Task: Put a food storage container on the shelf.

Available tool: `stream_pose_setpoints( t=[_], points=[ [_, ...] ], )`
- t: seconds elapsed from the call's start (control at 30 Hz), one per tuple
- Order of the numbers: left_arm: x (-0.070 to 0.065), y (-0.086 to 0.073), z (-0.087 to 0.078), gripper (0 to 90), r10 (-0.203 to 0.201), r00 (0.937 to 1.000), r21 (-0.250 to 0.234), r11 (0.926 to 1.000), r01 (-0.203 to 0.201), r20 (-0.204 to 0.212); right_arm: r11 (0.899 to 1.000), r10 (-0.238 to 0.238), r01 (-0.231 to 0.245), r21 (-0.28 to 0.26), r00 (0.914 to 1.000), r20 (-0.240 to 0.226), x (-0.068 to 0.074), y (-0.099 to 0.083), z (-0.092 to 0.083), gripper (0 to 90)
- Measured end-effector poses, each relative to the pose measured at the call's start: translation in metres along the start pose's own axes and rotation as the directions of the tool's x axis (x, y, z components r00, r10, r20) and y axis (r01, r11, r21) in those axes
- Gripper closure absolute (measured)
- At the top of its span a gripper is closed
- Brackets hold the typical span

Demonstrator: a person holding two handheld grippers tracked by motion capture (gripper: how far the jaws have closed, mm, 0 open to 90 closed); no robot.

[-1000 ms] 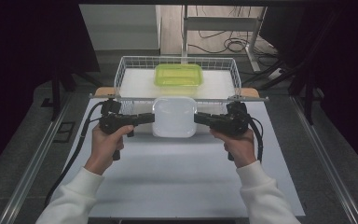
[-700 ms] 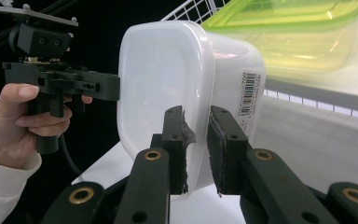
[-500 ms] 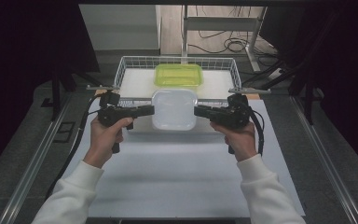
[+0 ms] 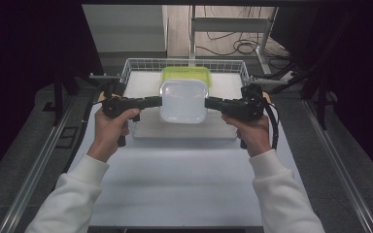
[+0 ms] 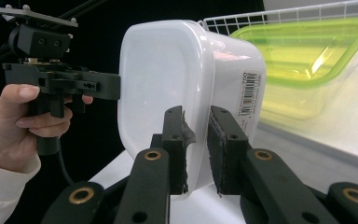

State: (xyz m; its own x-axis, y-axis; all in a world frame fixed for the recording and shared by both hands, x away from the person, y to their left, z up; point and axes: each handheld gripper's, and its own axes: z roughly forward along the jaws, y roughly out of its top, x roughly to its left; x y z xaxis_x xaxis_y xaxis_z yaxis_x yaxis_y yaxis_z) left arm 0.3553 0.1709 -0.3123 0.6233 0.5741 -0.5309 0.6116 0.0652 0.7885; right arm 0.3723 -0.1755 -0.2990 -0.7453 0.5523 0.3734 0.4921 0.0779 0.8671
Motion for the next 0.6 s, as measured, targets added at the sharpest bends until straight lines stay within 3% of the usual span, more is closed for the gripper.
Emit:
stream_pose_setpoints(
  t=[0.6],
  points=[
    [0.008,0.042,0.004,79.0,-0.001,0.9999,-0.028,0.9996,0.001,-0.015,1.0,-0.008,0.008,-0.012,1.0,0.003,-0.009,0.041,0.008,76.7]
  ],
)
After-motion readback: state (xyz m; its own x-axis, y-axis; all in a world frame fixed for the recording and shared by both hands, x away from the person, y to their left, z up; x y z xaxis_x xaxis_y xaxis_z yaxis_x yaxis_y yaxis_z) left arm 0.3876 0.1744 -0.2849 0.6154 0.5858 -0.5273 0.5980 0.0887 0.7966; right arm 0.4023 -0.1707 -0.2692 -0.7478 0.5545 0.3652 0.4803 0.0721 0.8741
